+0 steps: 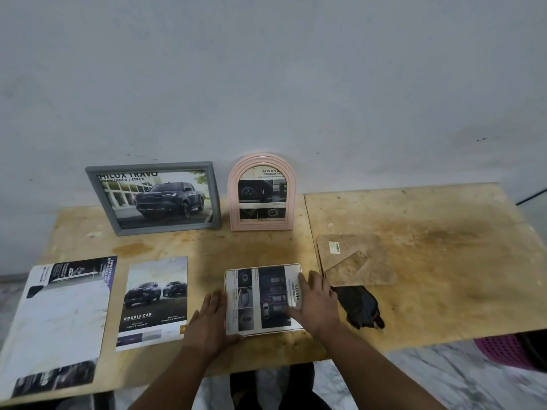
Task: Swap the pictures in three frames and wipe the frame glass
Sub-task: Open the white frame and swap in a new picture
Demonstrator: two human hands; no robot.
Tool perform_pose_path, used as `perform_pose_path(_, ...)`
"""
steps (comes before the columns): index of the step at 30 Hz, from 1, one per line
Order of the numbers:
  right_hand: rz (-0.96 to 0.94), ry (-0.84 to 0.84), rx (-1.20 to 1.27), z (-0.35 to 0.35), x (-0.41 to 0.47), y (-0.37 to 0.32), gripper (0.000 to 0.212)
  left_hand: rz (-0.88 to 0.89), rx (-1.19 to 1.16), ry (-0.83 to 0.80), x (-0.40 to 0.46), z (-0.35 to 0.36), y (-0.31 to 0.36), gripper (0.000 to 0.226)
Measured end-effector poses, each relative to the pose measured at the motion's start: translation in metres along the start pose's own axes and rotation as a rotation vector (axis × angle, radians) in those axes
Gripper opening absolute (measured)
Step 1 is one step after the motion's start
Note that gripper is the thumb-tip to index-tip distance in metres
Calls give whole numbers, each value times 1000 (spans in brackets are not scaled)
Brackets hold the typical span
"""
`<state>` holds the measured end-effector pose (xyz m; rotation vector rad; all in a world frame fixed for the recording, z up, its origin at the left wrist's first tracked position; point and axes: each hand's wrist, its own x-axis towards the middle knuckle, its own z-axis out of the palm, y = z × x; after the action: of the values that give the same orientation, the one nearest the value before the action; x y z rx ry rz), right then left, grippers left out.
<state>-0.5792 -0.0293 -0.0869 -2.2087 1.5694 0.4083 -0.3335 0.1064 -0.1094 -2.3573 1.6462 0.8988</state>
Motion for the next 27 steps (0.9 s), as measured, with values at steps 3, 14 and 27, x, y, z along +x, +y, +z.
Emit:
perform_pose_path(3,11,-20,-49,5,0,-6,112,-4,11,-7,1,1,-1,127)
perform_pose_path(14,9,44,-20,14,-9,-11,87,11,7,-54,2,2,-3,126)
perform_pose_path(27,70,-3,-34,-3,20,-18,103,17,11,-67,1,3,-3,126)
